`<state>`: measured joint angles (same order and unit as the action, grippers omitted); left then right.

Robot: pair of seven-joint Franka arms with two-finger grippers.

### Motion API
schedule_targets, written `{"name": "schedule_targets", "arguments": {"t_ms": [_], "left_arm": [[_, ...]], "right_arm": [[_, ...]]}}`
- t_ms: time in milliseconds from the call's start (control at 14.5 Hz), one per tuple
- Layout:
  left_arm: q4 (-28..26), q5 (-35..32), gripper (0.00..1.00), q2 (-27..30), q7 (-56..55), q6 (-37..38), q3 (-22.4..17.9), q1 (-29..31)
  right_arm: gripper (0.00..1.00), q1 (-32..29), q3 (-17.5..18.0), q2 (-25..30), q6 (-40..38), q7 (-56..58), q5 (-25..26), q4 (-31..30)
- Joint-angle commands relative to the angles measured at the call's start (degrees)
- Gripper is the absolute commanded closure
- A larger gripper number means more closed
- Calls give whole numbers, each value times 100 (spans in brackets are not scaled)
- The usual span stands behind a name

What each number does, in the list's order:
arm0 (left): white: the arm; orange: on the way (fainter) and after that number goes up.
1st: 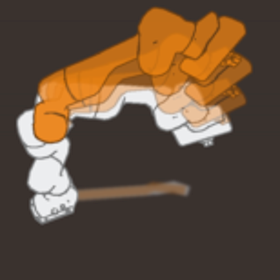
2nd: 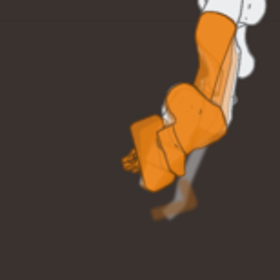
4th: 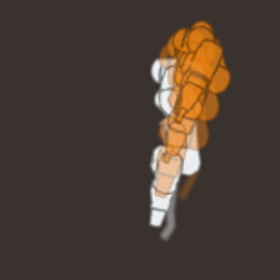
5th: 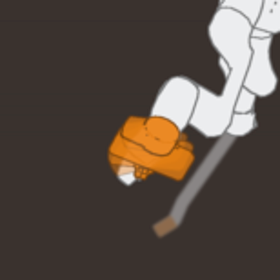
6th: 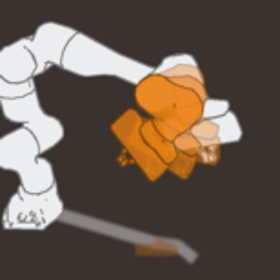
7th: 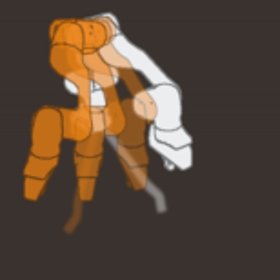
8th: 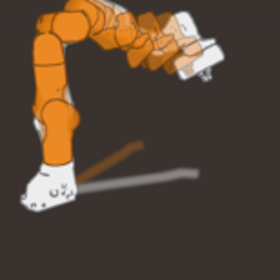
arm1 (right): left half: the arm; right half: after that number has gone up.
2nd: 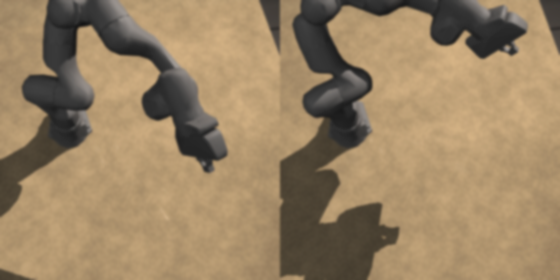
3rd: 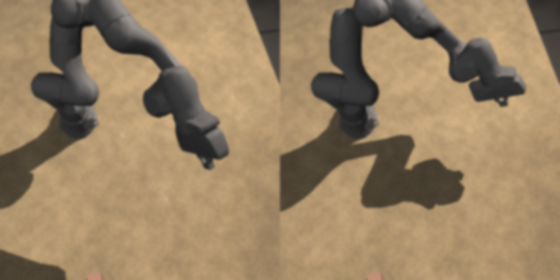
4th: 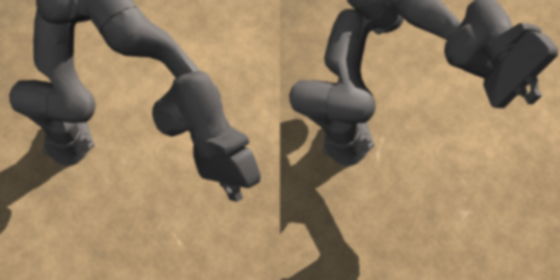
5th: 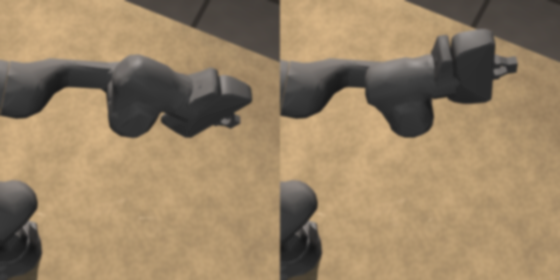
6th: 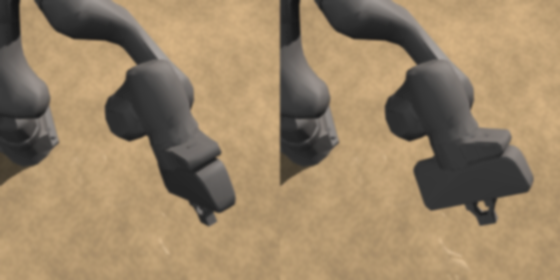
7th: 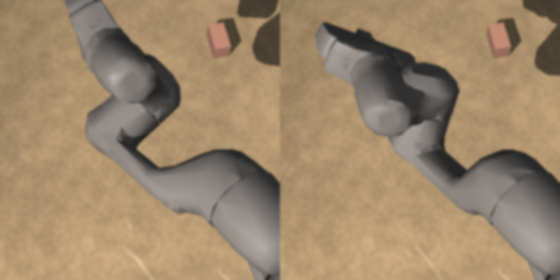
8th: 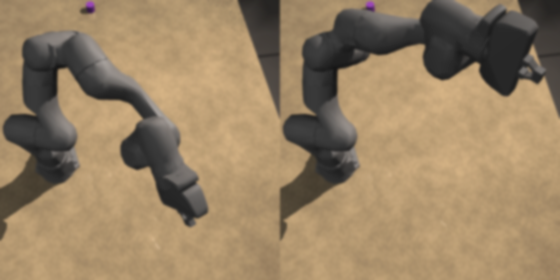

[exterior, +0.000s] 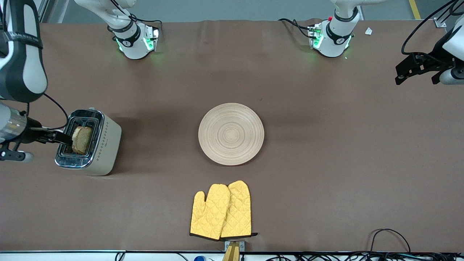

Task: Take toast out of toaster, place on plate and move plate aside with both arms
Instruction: 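Lower the right gripper and grasp the bread slice in the toaster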

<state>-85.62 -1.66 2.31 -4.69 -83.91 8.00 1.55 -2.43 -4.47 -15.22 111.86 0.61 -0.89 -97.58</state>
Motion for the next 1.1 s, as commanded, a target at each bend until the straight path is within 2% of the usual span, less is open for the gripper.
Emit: {"name": "schedule_targets", "arguments": {"t_ms": [0,345,621,759,1034], "left_arm": [[160,-132,0,-64,65,129,0,-15],[160,-132,0,-55,65,129,0,-15],[160,-132,0,-64,65,129,0,-6],[160,-132,0,-64,65,129,0,-6],[160,-132,0,-64,65,129,0,-6]], "right_arm": [[0,15,16,107,572,54,-26,-717],[0,23,16,169,644,54,-26,-1123],[26,15,16,213,591,54,-26,-1123],[28,6,16,274,460,54,-26,-1115],[45,-12,16,354,319,54,-26,-1123]]}}
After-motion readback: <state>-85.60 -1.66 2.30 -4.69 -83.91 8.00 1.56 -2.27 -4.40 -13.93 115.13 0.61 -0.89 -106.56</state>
